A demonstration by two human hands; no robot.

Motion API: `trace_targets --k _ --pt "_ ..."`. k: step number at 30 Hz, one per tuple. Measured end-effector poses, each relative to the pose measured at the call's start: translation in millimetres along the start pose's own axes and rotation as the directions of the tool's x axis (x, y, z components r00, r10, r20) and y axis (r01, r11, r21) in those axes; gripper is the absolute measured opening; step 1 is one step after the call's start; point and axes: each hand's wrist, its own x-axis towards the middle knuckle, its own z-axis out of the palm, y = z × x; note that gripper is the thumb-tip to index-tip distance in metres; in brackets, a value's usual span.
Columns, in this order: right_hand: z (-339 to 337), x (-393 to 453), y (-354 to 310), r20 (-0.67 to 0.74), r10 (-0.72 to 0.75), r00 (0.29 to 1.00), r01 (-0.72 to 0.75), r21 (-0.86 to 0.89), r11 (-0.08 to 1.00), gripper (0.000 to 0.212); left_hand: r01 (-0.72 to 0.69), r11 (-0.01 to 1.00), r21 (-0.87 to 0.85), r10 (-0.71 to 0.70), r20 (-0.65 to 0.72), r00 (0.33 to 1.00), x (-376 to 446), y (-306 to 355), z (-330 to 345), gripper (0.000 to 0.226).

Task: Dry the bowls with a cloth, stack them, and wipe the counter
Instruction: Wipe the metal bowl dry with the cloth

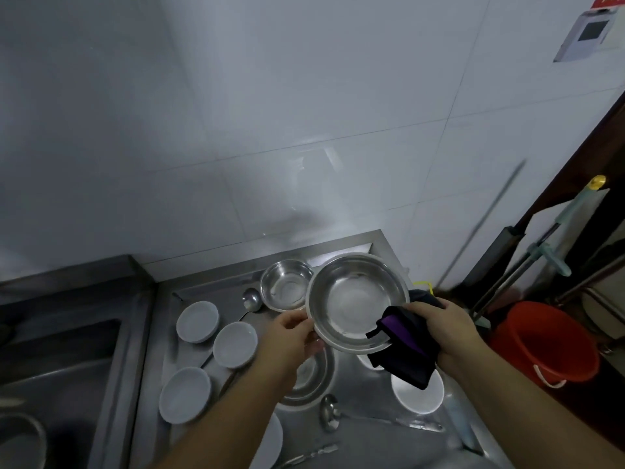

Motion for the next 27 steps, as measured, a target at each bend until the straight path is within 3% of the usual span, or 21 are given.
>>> trace_targets --k 8,12,19,27 --pt "-34 116 -27 -0.009 0.099 0.995 -0.099 -0.066 0.993 0.035 0.103 0.994 -0.041 -0.107 -0.105 0.989 71 -25 83 0.012" --pt "-35 172 -31 -0.040 0.081 0.996 -0.086 -0.156 0.984 0.031 0.122 0.992 -0.032 -0.125 -0.143 0.982 107 -32 109 0.010" --pt "-11 244 -21 -0.100 0.017 0.995 -0.054 -0.374 0.926 0.015 0.184 0.980 -0.070 -0.197 -0.267 0.943 172 -54 123 0.010" --pt "21 294 0 -0.104 0.019 0.994 -0.071 -0.521 0.851 0.015 0.246 0.953 -0.176 -0.293 -0.332 0.897 231 -89 116 0.008"
